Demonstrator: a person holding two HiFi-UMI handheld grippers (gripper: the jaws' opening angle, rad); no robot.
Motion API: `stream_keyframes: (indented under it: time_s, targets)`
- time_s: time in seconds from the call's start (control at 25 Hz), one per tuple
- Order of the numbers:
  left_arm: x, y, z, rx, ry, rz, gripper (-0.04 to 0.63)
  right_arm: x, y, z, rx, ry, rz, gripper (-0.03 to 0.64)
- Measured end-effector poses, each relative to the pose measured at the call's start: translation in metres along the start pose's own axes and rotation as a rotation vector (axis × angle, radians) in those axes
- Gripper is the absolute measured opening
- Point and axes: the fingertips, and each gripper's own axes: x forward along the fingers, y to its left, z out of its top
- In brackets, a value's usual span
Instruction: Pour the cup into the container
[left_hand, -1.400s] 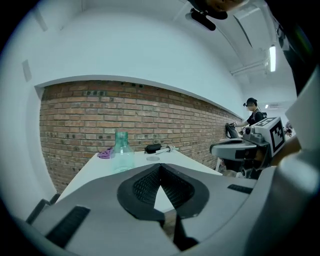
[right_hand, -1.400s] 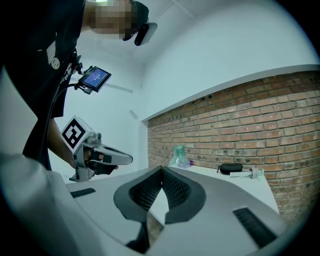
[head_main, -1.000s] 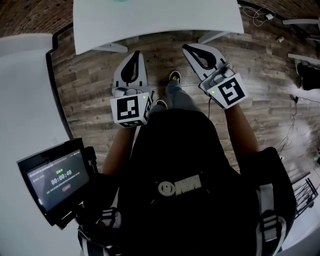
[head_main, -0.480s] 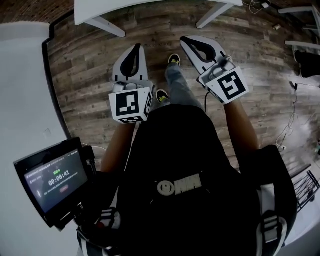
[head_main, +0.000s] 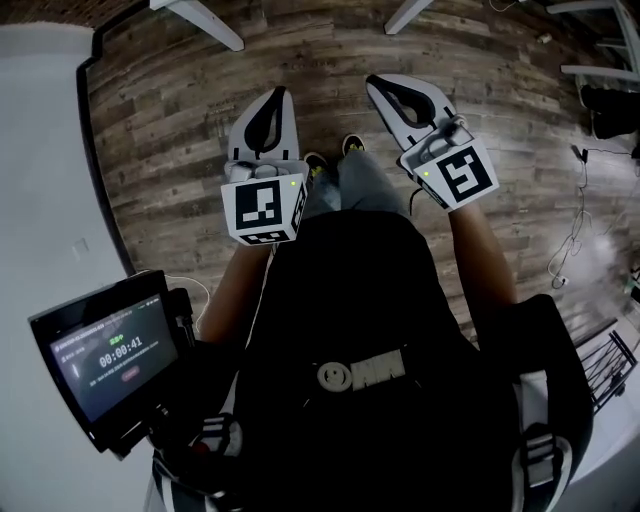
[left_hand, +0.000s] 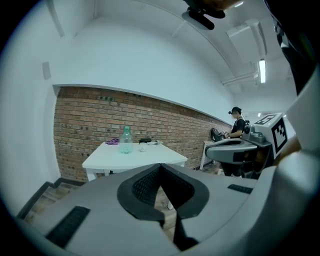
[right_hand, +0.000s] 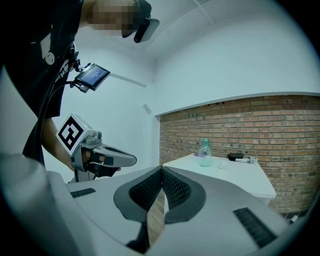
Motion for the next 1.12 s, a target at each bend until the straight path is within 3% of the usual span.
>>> stream_keyframes:
  time_s: [0.4,0.72,1.12]
  targets:
    - [-0.025,-0.034,-0.012,0.001,0.015,0.008,-0.002,-0.036,0.018,-0.008,0.039,-0.012,0.008,0.006]
    - [-0.068,-0.114,-0.02,0.019,0.013,0.01,-0.002,-0.115,0.05,-0.005,0.026,-0.049,0.052,0.006]
    - [-0.129,-0.182,-0.048,0.054,0.029,0.057,-0.002,-0.193,0.081,-0.031,0.065,-0.07,0.107,0.006]
